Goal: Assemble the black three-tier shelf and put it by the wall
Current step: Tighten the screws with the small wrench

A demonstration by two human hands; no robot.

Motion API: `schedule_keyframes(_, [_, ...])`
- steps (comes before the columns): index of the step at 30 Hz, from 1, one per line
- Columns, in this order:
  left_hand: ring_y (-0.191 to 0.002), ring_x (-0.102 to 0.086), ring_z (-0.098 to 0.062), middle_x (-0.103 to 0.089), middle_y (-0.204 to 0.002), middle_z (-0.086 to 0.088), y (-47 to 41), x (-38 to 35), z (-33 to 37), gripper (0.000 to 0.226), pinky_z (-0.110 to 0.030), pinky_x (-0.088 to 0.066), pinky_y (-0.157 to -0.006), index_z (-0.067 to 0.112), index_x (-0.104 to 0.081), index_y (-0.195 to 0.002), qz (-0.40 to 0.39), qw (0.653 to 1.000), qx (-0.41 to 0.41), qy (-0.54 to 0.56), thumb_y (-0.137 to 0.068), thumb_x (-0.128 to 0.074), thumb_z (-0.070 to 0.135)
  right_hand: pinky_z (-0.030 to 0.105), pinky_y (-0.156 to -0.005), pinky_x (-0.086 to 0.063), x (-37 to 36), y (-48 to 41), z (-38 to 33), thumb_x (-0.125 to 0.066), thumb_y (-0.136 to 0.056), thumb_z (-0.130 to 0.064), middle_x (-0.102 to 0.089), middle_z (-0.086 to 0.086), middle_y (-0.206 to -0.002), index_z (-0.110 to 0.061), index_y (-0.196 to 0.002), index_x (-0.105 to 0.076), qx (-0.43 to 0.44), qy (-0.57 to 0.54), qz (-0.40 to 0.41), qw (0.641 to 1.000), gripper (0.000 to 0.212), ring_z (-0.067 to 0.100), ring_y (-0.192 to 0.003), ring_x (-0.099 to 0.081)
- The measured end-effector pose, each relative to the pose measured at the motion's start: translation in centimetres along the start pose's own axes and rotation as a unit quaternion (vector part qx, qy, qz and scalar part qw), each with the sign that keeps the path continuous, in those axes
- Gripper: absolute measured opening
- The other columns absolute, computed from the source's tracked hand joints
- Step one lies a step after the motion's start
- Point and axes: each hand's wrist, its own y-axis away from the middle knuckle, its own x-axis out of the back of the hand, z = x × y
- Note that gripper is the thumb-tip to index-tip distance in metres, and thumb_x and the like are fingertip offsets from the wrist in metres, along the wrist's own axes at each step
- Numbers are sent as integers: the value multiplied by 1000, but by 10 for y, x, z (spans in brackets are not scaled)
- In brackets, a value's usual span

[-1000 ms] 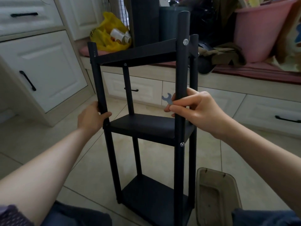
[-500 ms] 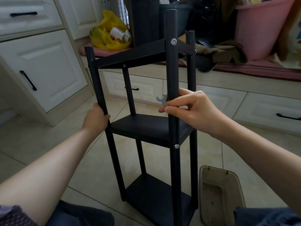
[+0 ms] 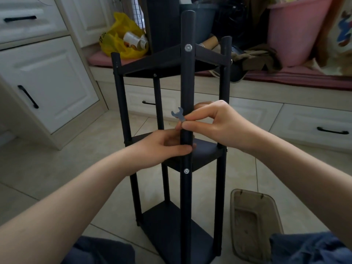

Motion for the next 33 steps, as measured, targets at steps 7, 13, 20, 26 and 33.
schedule_keyframes(7, [-100,-72,-6,-78,-103,7,-5,-9,-4,17,-18,-55,-85,18,-62,-115,54,997,-55,11,-99,-61,21,30,-94,-54,2,1,-4,-64,-93,-9,-75,4,-100,-7,-101,-77,-20,-61,9,998,15,11,-97,-70])
schedule_keyframes(13, [-95,-74,-11,-79,-96,3,-8,0,-4,15,-37,-56,-91,17,-63,-112,105,994,-36,19,-99,-61,25,17,-95,-50,-1,0,0,-65,-93,-19,-75,-12,-97,-23,-92,-78,-70,-76,81,991,14,-4,-102,-64])
schedule_keyframes(20, [-82,-76,-11,-76,-73,1,-13,8,-17,18,-32,-54,-85,15,-60,-102,244,968,-36,36,-101,-59,32,34,-87,-52,-21,23,20,-66,-92,-25,-68,2,-94,-17,-87,-79,-145,9,84,986,16,15,-92,-62])
schedule_keyframes(26, [-84,-77,-22,-68,-64,1,-12,21,-22,14,-31,-57,-82,14,-55,-102,227,971,-37,71,-102,-58,27,19,-66,-50,-61,31,31,-61,-95,-30,-71,-8,-84,-25,-89,-78,-214,27,-7,976,18,0,-72,-61])
schedule_keyframes(33, [-79,-77,-18,-70,-64,3,-14,19,-23,17,-35,-56,-86,13,-55,-109,252,966,-52,41,-103,-56,29,5,-44,-35,-106,25,39,-61,-96,-24,-59,-11,-67,-18,-92,-76,-227,30,-19,973,17,-14,-52,-52])
